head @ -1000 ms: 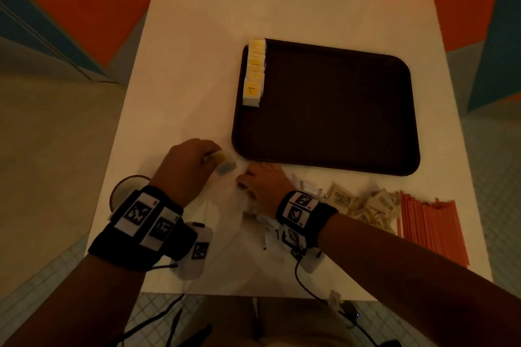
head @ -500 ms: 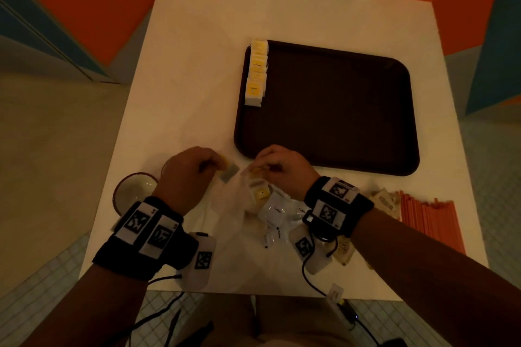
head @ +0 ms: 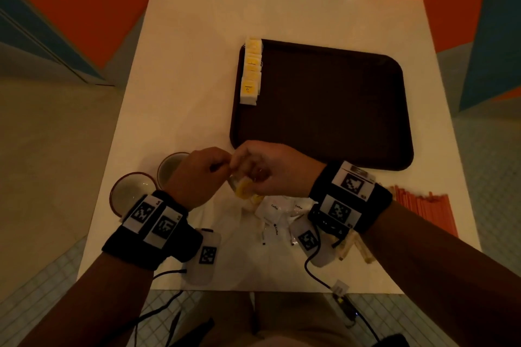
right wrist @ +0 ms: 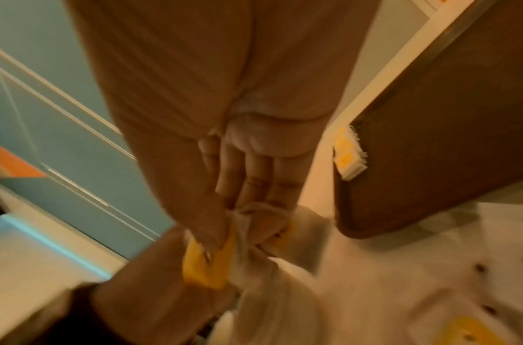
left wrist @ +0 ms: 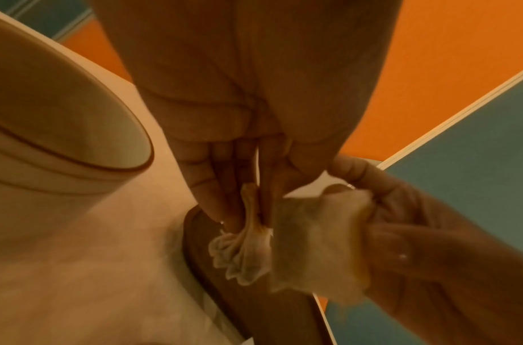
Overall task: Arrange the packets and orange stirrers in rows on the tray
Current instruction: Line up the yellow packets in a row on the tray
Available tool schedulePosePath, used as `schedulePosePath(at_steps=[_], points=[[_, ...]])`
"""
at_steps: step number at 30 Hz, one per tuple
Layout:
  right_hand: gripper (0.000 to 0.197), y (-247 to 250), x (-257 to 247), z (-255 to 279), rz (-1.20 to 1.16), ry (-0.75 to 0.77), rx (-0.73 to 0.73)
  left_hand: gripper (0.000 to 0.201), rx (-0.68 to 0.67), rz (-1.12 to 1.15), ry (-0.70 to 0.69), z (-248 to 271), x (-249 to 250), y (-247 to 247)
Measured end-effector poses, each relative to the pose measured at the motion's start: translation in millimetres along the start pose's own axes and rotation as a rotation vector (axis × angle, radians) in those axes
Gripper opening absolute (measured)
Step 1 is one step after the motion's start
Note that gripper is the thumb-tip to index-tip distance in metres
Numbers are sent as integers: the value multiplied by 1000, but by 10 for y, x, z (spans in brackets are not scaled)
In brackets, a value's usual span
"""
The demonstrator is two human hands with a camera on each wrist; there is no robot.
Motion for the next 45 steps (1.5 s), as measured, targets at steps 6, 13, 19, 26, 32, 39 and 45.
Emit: schedulePosePath(at_steps=[6,13,19,26,32,39,45], points=[[52,100,-55,29,90,40,92,24,-38,143,-18,51,-47,-19],[50,205,16,26,105,66,338,19,-122,213,61,61,-37,-74],[49,223,24,34,49,61,392,16,-47,308,121,106,-25,-22],[24,-28,365,112,423,-116,165,11,52,-71,48,197,-201,32],[65,-864,792,267,982,-171,-227,11,30,-40,99,354,-316,-8],[33,-879,638,152,897,-78,-79,11,30,-17,109,371,-321,37],[26,-401,590,-18,367,-134,63,13,38,5,111,359,-351,84]])
Point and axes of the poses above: each hand's wrist, its own z-axis away from the middle knuckle, its own y-axis out of the back of the hand, x = y × z, the point moved 9 cm from there along -z, towards the middle knuckle, and after that the axes turned 3 degrees about z, right-handed, at the moved point
